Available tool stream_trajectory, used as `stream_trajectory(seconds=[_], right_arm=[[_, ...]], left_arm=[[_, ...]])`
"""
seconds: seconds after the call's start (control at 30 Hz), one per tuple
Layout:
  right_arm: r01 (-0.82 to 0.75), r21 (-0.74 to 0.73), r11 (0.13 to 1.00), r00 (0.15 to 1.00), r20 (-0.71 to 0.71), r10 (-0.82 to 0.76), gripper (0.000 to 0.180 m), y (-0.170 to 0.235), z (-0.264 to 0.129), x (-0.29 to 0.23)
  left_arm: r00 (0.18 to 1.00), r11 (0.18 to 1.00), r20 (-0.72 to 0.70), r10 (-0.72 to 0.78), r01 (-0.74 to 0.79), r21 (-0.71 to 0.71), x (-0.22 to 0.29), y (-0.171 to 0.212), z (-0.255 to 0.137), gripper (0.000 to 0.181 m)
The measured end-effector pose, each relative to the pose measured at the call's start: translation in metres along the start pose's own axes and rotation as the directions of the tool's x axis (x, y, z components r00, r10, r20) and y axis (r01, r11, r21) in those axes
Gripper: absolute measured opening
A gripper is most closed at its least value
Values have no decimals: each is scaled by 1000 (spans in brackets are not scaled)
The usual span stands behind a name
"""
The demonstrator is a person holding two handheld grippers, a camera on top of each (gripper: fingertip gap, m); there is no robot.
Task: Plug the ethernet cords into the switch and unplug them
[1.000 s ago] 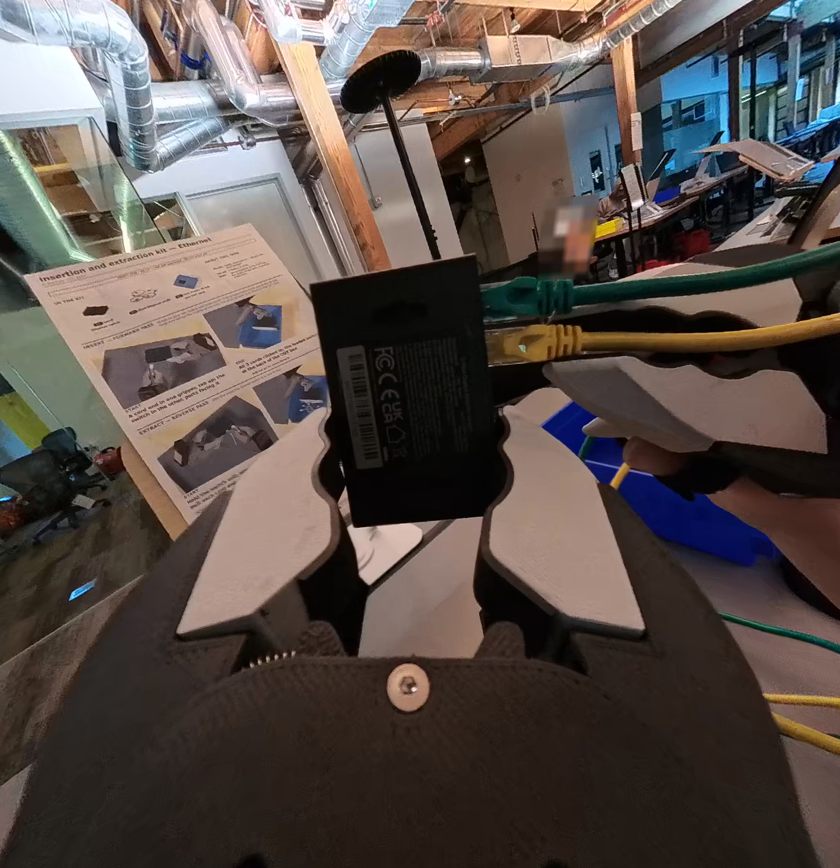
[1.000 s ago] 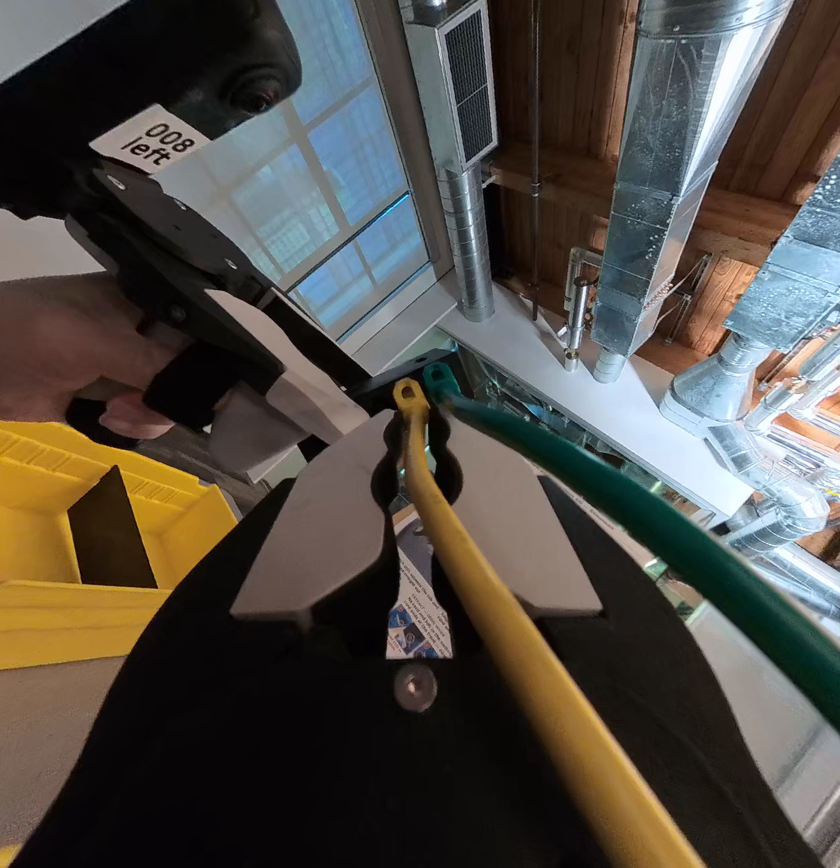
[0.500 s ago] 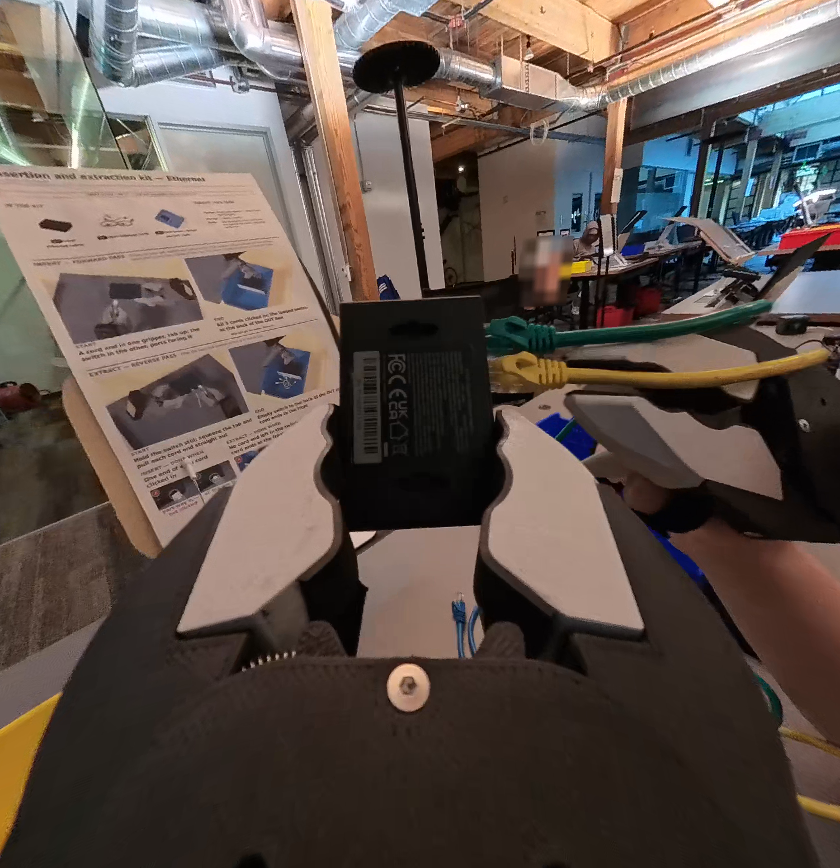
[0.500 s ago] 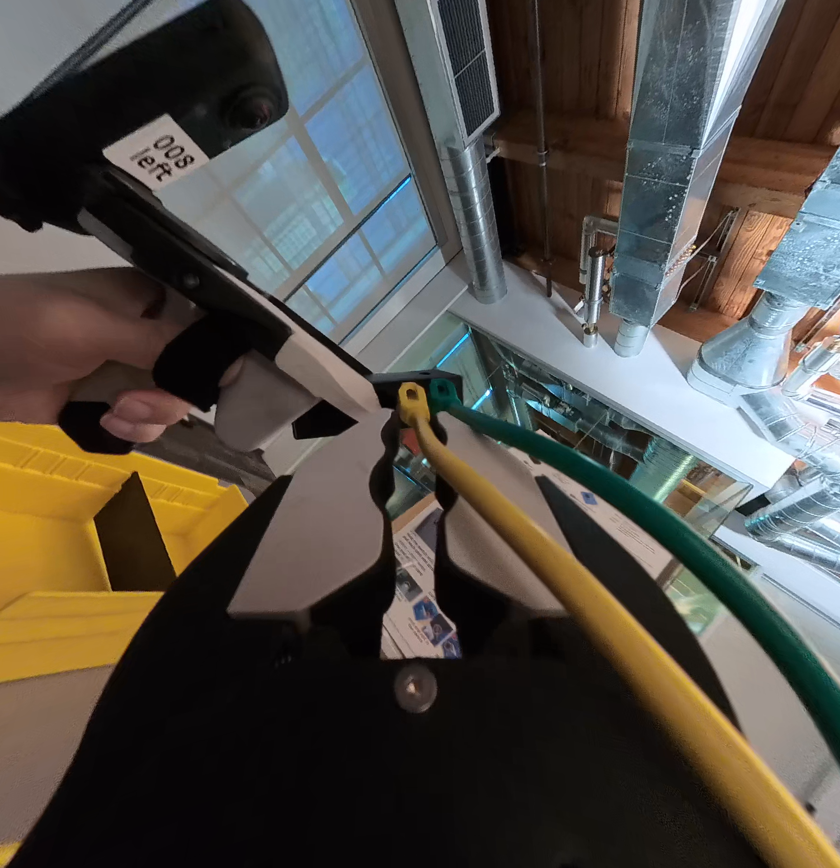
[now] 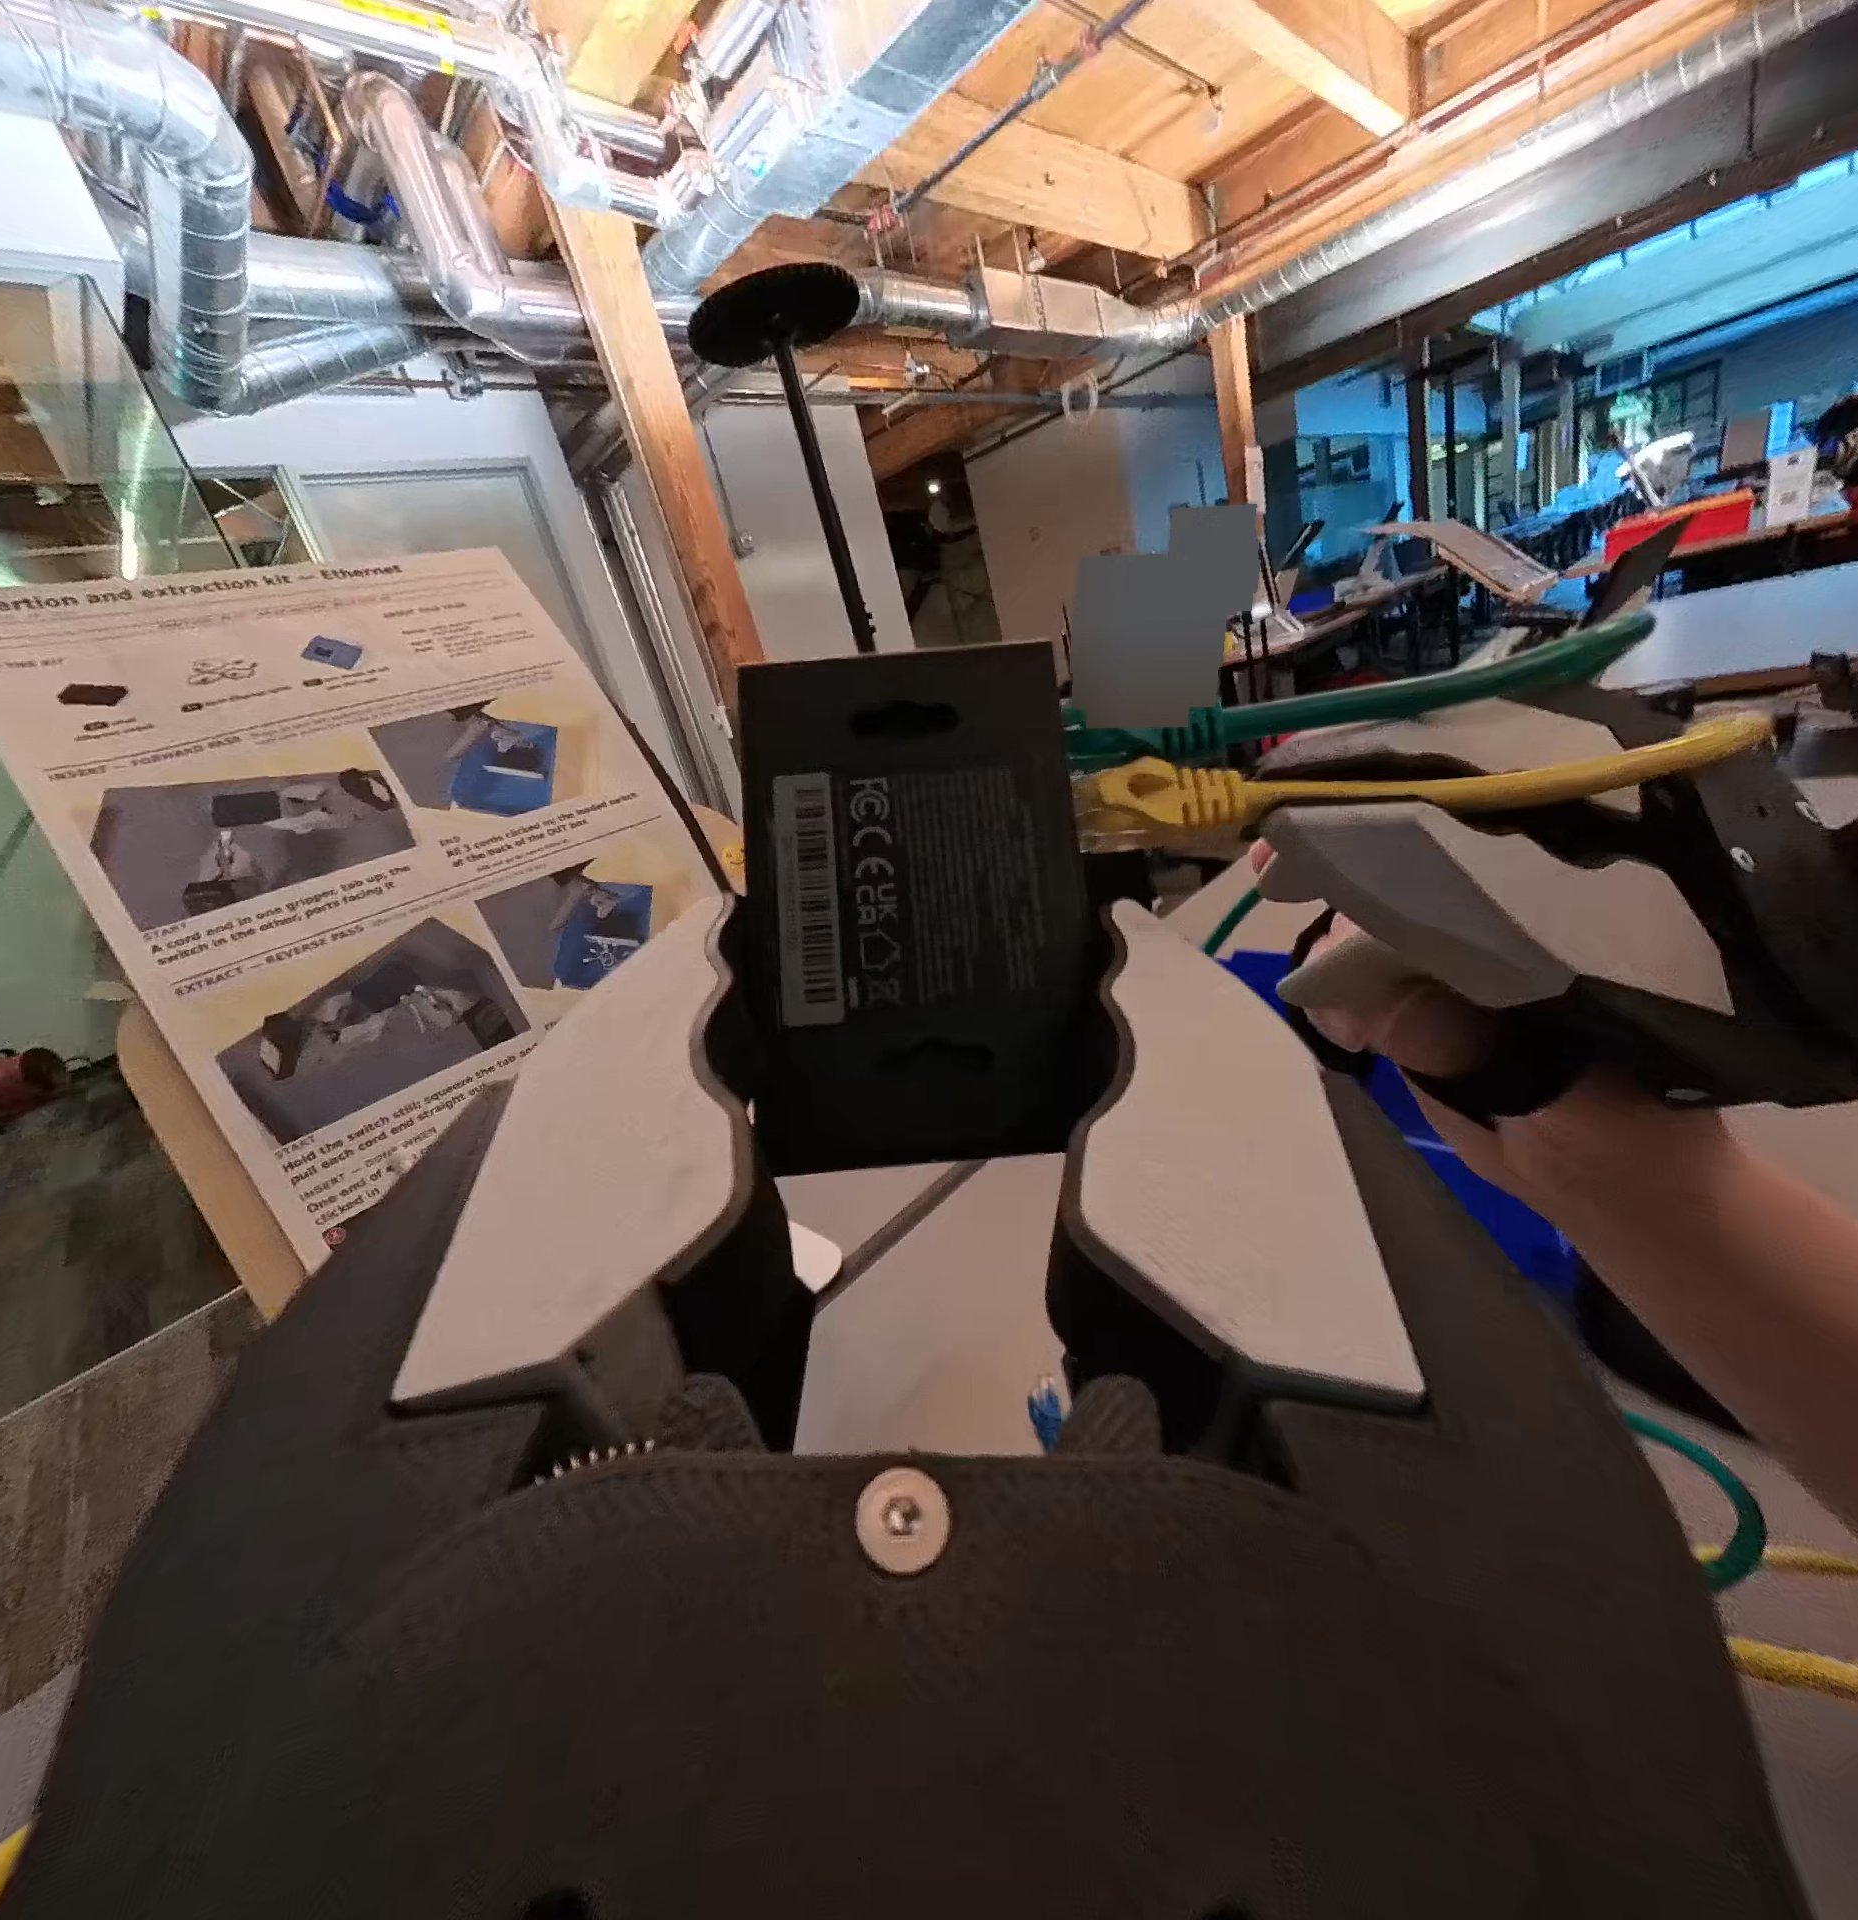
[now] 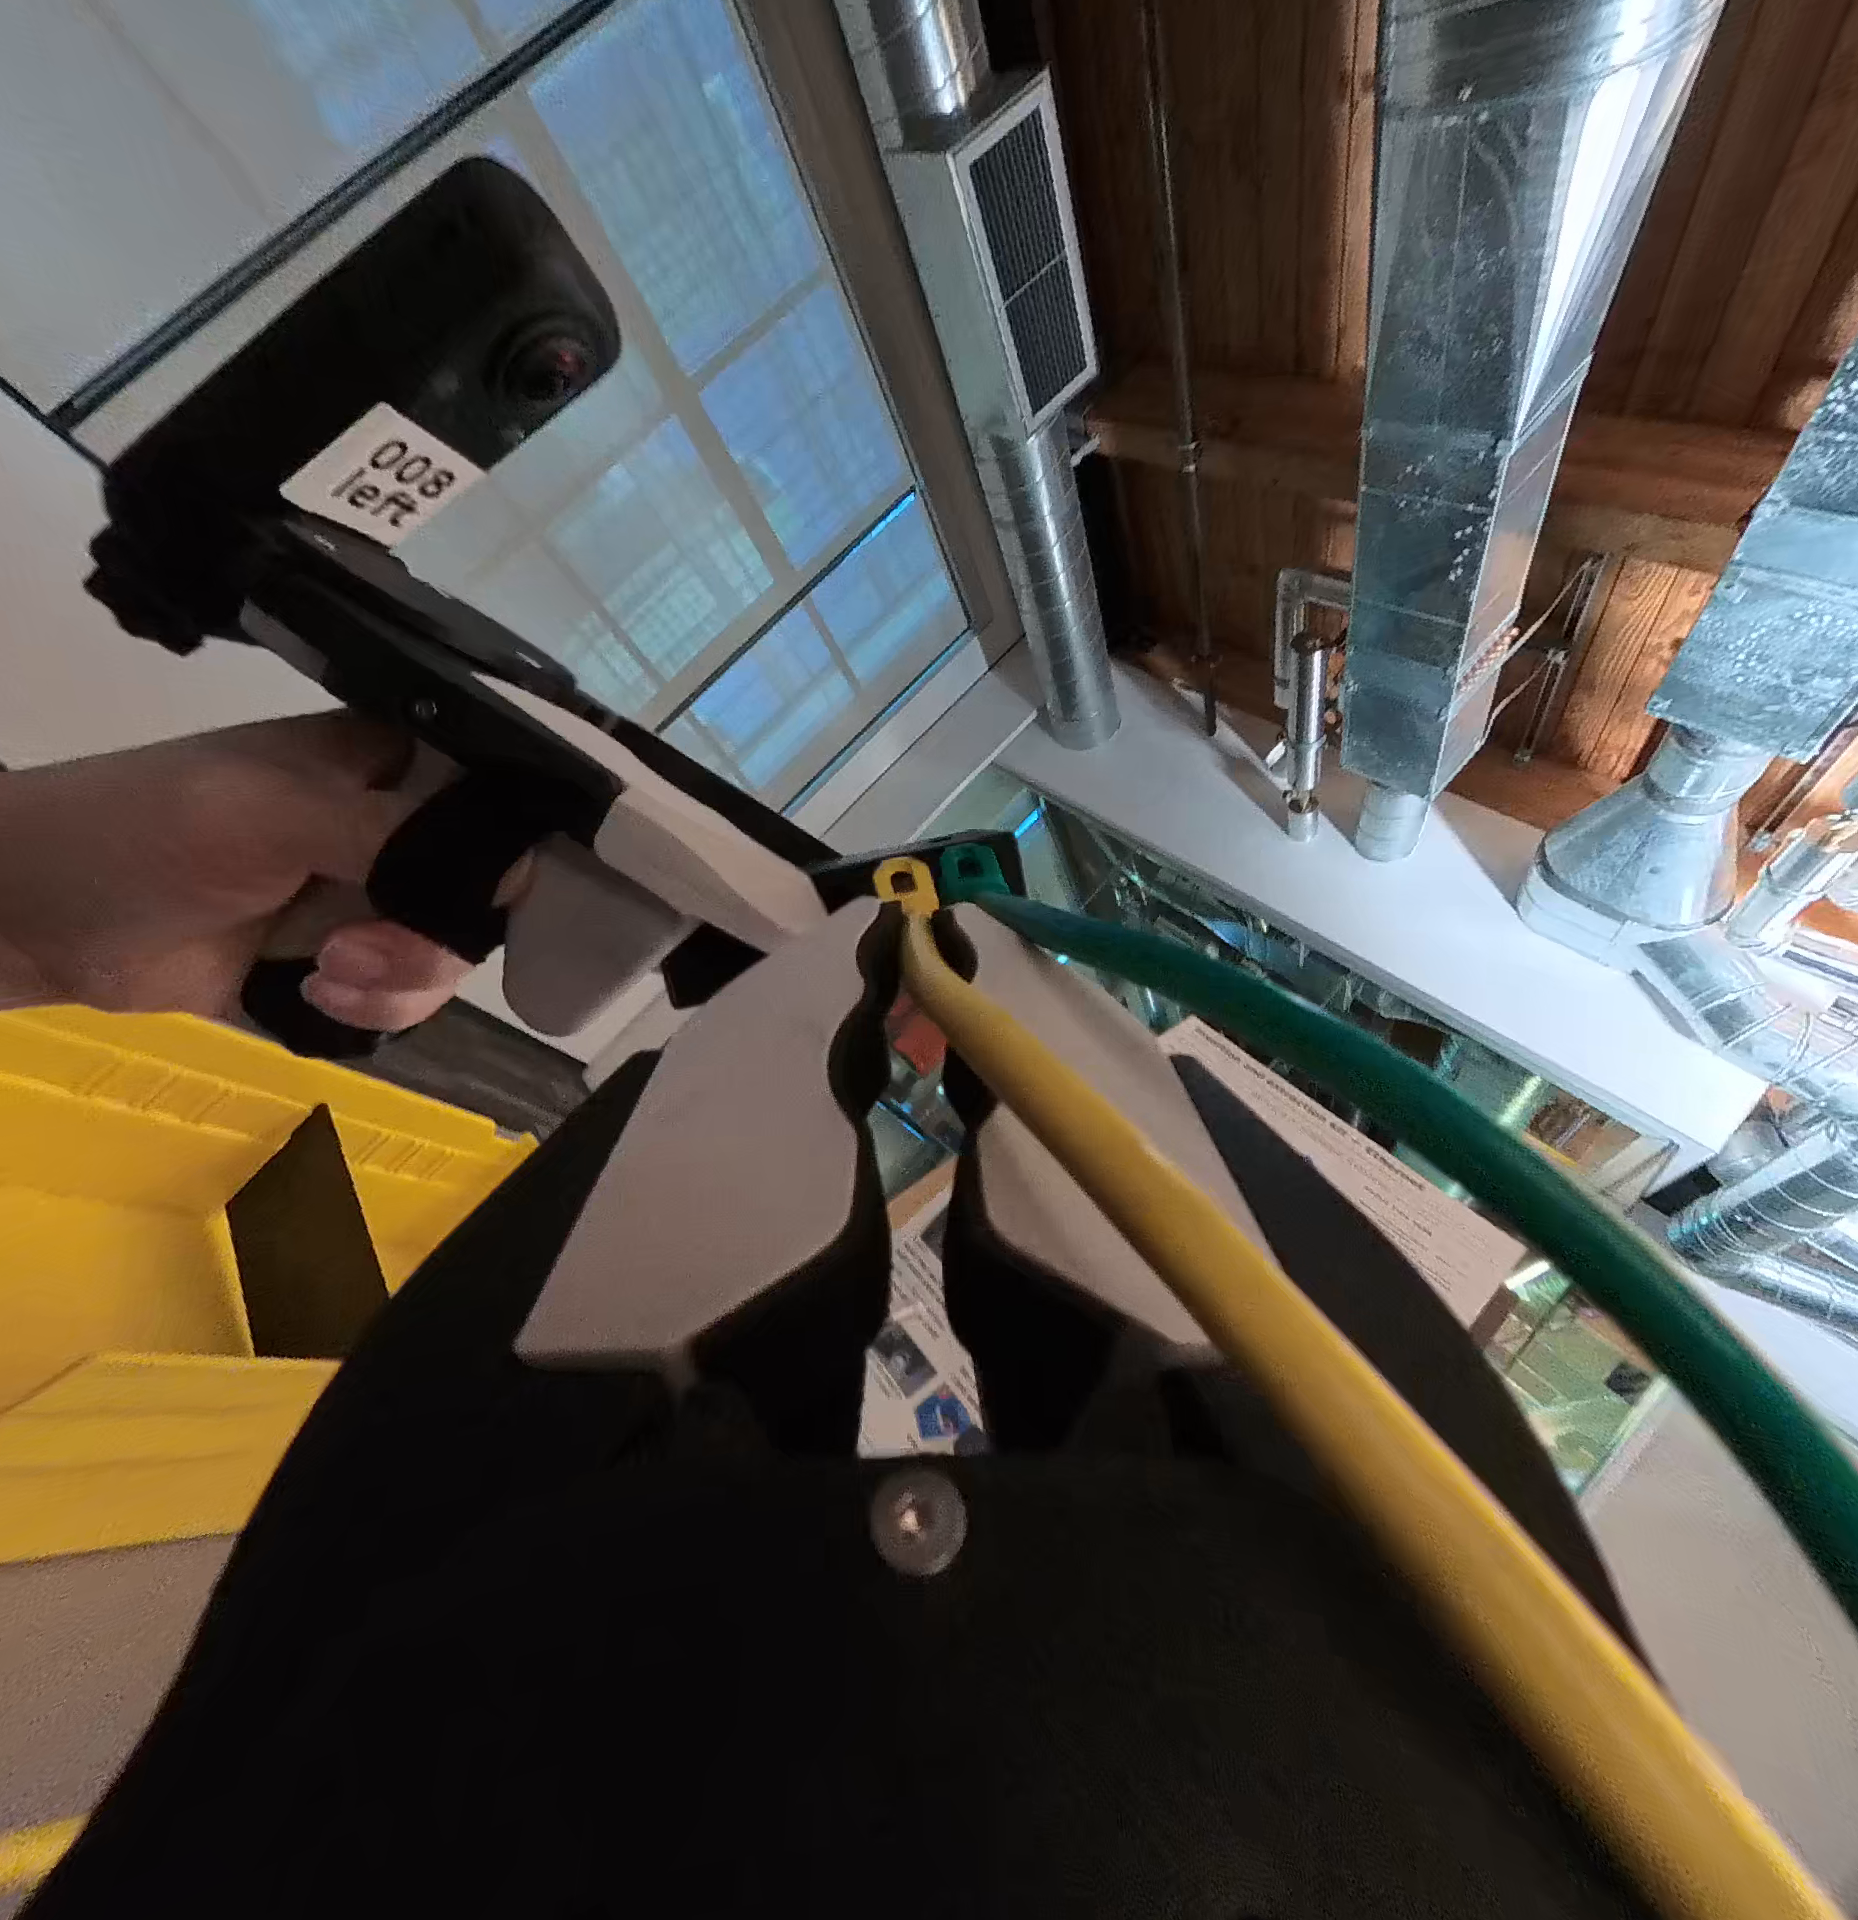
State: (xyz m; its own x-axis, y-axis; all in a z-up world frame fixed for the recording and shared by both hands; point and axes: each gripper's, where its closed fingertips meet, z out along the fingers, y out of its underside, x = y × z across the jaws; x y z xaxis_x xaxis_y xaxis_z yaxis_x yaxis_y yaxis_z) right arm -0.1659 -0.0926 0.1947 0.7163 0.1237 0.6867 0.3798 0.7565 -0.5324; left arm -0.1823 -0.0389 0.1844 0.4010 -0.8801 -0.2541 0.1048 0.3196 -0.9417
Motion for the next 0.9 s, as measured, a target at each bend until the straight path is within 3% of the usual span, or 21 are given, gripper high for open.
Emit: stream_trajectory(seconds=[0.37, 0.5, 0.6, 0.67, 0.77, 0.9], right_arm=[[3, -23, 1000, 1000, 21, -3, 6, 0, 1, 1], [-5, -61, 998, 1000, 28, 7, 6, 11, 6, -2], [-99, 43, 994, 995, 21, 98, 6, 12, 7, -2], [-278, 31, 960, 961, -5, 278, 8, 35, 10, -1], [-562, -63, 824, 827, -21, 562, 13, 81, 11, -14], [-624, -209, 753, 774, -28, 633, 13, 115, -3, -39]], left_arm=[[1000, 1000, 27, 6, -7, 13, 1, -1, 1, 60], [990, 994, 84, 112, -109, -28, -10, 1, 0, 61], [982, 989, 127, 141, -135, -59, -15, 5, 2, 61], [966, 984, 207, 154, -130, -124, -27, 15, 5, 61], [947, 966, 276, 165, -100, -237, -45, 39, 9, 60], [929, 953, 332, 163, -61, -298, -66, 64, 12, 60]])
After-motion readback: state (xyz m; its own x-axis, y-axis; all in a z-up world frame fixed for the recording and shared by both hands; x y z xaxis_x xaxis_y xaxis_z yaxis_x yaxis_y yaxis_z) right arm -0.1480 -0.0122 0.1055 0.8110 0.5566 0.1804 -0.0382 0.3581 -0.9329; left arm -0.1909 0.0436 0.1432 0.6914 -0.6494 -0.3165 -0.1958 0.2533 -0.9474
